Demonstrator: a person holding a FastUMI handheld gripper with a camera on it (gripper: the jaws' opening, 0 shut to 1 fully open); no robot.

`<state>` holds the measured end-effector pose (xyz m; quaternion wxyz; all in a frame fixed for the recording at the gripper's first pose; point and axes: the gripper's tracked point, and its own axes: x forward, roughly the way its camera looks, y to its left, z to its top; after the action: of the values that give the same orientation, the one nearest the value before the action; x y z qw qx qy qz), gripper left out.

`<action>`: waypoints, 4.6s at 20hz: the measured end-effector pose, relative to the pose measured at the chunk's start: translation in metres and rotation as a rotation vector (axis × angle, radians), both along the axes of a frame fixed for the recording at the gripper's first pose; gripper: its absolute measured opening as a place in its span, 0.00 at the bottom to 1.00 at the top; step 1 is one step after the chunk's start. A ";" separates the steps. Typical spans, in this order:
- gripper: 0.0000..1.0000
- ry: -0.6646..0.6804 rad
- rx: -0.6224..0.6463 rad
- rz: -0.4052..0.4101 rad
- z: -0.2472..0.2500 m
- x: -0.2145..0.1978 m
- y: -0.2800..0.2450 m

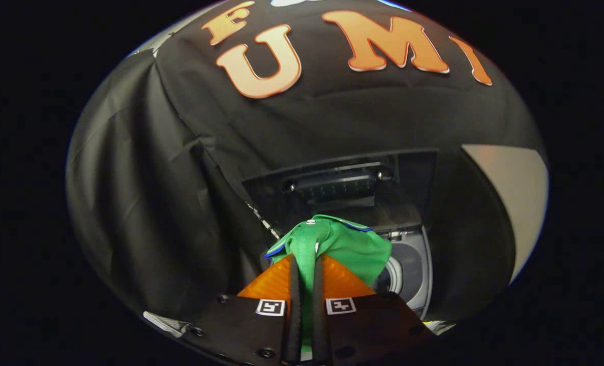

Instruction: Put the clothes into the washing machine and then close the washing machine lid.

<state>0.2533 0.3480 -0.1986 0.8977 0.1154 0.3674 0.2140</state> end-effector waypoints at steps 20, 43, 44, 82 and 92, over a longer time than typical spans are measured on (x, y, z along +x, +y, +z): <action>0.16 0.308 -0.141 -0.094 -0.230 0.050 0.004; 0.99 0.261 -0.213 -0.102 -0.210 0.033 -0.021; 0.99 0.250 -0.215 -0.098 -0.201 0.031 -0.023; 1.00 -0.175 -0.222 -0.141 0.043 0.193 -0.005; 1.00 -0.200 -0.230 -0.132 0.042 0.133 -0.014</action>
<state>0.3866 0.3344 -0.1562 0.9492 0.0139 0.2899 0.1215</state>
